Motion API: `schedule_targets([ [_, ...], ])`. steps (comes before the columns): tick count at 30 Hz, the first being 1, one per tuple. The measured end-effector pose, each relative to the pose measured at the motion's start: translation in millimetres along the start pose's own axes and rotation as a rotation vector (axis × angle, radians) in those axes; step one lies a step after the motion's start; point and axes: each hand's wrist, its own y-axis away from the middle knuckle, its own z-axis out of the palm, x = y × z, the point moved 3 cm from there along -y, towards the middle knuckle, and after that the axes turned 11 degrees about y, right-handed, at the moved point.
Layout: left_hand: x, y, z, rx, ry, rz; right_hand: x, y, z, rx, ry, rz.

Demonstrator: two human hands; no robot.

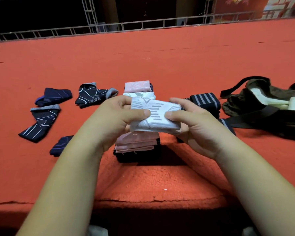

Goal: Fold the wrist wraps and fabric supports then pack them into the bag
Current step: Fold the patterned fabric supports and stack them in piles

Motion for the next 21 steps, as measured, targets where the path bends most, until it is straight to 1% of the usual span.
schedule_targets([
  [2,1,0,1,0.010,0.008,0.037,6,-2,-1,-0.014,0.120,-0.004],
  [4,0,-2,-1,0.026,-0.024,0.071,10,-3,-2,0.023,0.271,-0.013],
  [5,0,-2,-1,0.031,-0.036,0.079,10,-3,-2,0.049,0.309,-0.022],
  [9,-3,-4,-6,0.058,0.026,0.019,8,-3,-1,0.107,0.434,-0.089],
  [11,-3,-4,-9,0.039,0.024,0.021,8,-4,0,0.136,0.413,-0.105],
  [13,-2,-1,-13,0.041,0.020,0.057,8,-4,3,0.142,0.289,-0.096],
  [14,-2,-1,-15,0.055,0.034,0.073,7,-4,6,0.114,0.222,-0.098],
  [16,-2,0,-18,0.078,0.072,0.090,6,-2,14,-0.005,0.152,-0.114],
  [18,-2,0,-22,0.099,0.091,0.098,9,-2,18,-0.074,0.177,-0.117],
  [21,-1,1,-28,0.122,0.100,0.102,11,-4,19,-0.056,0.227,-0.132],
])
